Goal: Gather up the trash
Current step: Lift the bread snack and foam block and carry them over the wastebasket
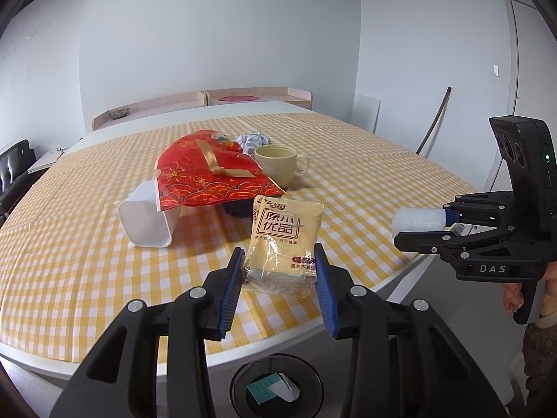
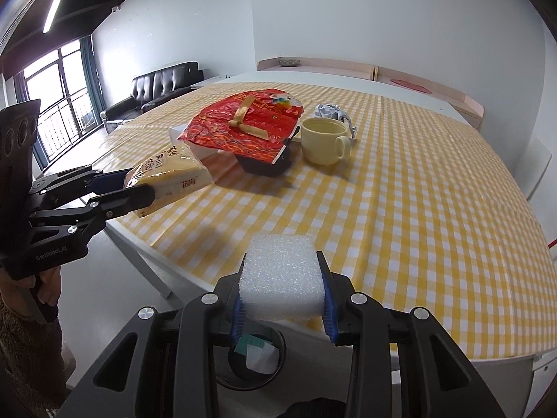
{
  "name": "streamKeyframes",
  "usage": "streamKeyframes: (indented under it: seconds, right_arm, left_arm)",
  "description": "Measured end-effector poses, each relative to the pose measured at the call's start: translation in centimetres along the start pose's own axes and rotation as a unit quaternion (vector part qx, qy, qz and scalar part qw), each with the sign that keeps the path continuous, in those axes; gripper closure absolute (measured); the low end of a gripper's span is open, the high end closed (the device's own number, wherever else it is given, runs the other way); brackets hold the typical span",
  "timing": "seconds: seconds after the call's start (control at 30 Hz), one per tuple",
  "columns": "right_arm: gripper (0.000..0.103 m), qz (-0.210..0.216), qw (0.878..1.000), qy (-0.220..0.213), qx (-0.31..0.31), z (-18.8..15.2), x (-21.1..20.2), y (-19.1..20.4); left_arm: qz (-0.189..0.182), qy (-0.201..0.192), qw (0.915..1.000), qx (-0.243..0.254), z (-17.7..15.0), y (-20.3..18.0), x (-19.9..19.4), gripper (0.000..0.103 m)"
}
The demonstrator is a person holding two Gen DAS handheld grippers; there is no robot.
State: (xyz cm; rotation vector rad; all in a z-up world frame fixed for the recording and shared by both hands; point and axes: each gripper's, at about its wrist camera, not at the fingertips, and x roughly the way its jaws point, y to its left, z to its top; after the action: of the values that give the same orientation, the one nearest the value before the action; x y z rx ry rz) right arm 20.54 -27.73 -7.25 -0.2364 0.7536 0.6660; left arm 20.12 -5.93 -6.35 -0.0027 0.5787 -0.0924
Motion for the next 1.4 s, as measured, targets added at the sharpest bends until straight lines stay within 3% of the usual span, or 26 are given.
streamKeyframes:
  seconds: [0.1,0.3,0.63,0.87,1.4]
  right_arm:
    - [0.065,0.003,1.0,0.0,-0.005,-0.3,-0.5,0.6]
    - [0.065,0.013,1.0,0.0,-0.009,-0.9,-1.0,1.5]
    - [0.065,0.04,0.999,-0.002,-0.019,-2.7,-1.3,3.6]
    - [0.065,0.032,0.998,-0.006,-0.049,-3.2,-1.5,5.4]
    - [0.065,0.07,0.995,0.02,-0.061,-6.3,1.1,7.7]
  left_arm:
    - [-0.017,0.001,0.9998,-0.006,-0.4,-0.1,-1.1,0.063]
    - [-0.004,-0.01,0.9999,-0.004,-1.1,-0.5,-3.5,0.063]
    - [0.007,0.009,0.9999,-0.008,-3.2,-0.3,-5.4,0.063]
    - [0.019,0.006,0.9998,0.002,-4.1,-1.1,-7.0,0.063]
    - [0.015,0.057,0.998,0.025,-7.4,-2.8,-6.3,0.063]
